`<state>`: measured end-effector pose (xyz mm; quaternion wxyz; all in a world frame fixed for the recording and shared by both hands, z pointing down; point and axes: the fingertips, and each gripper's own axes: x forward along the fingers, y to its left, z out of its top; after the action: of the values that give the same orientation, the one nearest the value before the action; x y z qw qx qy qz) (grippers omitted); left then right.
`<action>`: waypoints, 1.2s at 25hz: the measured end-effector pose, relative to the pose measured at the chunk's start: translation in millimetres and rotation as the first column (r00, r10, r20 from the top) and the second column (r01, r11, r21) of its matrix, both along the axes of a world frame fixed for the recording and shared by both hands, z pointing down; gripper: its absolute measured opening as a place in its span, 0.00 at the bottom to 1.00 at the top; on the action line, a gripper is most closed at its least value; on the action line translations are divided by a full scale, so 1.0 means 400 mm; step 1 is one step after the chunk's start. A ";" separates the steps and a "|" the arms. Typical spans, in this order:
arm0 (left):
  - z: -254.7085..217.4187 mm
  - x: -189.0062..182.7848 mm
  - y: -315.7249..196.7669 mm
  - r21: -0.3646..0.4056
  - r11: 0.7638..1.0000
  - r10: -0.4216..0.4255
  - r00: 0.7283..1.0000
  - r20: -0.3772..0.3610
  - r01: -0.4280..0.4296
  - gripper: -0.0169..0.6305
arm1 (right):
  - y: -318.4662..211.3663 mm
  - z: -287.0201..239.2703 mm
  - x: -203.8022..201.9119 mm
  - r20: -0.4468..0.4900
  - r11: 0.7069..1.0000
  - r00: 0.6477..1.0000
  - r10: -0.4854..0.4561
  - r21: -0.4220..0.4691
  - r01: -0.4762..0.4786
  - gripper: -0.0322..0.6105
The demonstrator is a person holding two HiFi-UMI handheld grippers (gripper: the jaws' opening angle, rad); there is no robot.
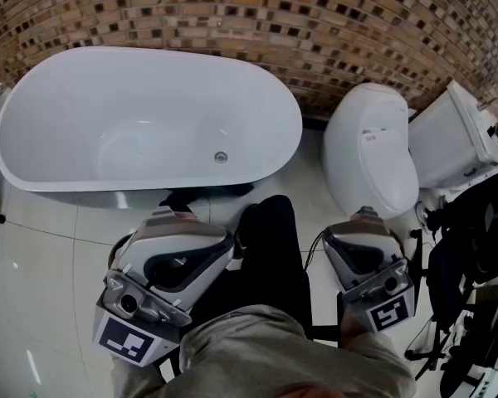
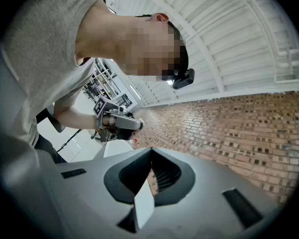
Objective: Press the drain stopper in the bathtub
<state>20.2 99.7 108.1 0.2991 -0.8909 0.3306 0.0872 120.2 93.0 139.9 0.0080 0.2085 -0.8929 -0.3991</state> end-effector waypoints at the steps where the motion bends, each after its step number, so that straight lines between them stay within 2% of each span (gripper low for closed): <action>1: 0.009 -0.004 -0.017 -0.011 1.000 -0.002 1.000 -0.007 0.002 0.03 | -0.019 0.012 0.000 -0.010 1.000 1.000 0.012 -0.012 -0.012 0.05; 5: 0.048 -0.023 -0.095 -0.060 0.998 -0.014 1.000 -0.024 0.013 0.03 | -0.107 0.067 -0.007 -0.062 0.996 0.996 0.064 -0.052 -0.067 0.05; 8: 0.093 -0.049 -0.169 -0.126 0.991 -0.042 0.999 -0.032 0.038 0.03 | -0.187 0.126 -0.015 -0.118 0.989 0.987 0.105 -0.096 -0.117 0.05; 10: 0.141 -0.078 -0.227 -0.190 0.979 -0.077 0.996 -0.041 0.068 0.03 | -0.243 0.183 -0.019 -0.160 0.979 0.979 0.125 -0.140 -0.148 0.05; 13: 0.236 -0.126 -0.326 -0.295 0.949 -0.137 0.989 -0.063 0.112 0.03 | -0.337 0.292 -0.024 -0.229 0.960 0.964 0.137 -0.208 -0.186 0.05; 16: 0.347 -0.155 -0.421 -0.362 0.921 -0.172 0.984 -0.041 0.146 0.03 | -0.427 0.414 -0.041 -0.305 0.944 0.946 0.108 -0.267 -0.194 0.05; 20: 0.481 -0.196 -0.554 -0.386 0.901 -0.206 0.978 0.026 0.200 0.03 | -0.541 0.567 -0.102 -0.385 0.930 0.923 -0.002 -0.339 -0.139 0.05; 21: 0.510 -0.215 -0.594 -0.387 0.895 -0.227 0.973 0.035 0.222 0.03 | -0.579 0.605 -0.120 -0.393 0.920 0.919 -0.026 -0.369 -0.132 0.05; 23: 0.554 -0.257 -0.676 -0.392 0.880 -0.278 0.960 0.030 0.267 0.03 | -0.671 0.693 -0.147 -0.421 0.876 0.906 -0.050 -0.455 -0.163 0.05; 25: 0.587 -0.293 -0.748 -0.405 0.861 -0.333 0.943 0.004 0.306 0.03 | -0.767 0.797 -0.170 -0.496 0.832 0.865 -0.073 -0.509 -0.221 0.05; 27: 0.611 -0.320 -0.801 -0.430 0.838 -0.388 0.921 -0.040 0.334 0.03 | -0.857 0.909 -0.197 -0.591 0.812 0.798 -0.113 -0.518 -0.268 0.05; 30: 0.632 -0.334 -0.836 -0.431 0.834 -0.424 0.900 -0.101 0.345 0.03 | -0.968 1.086 -0.246 -0.692 0.788 0.699 -0.181 -0.527 -0.319 0.05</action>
<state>-113.6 -234.8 361.0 0.0875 -0.8351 0.5416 0.0410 21.9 -294.4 574.1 0.4348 0.0591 -0.8882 -0.1359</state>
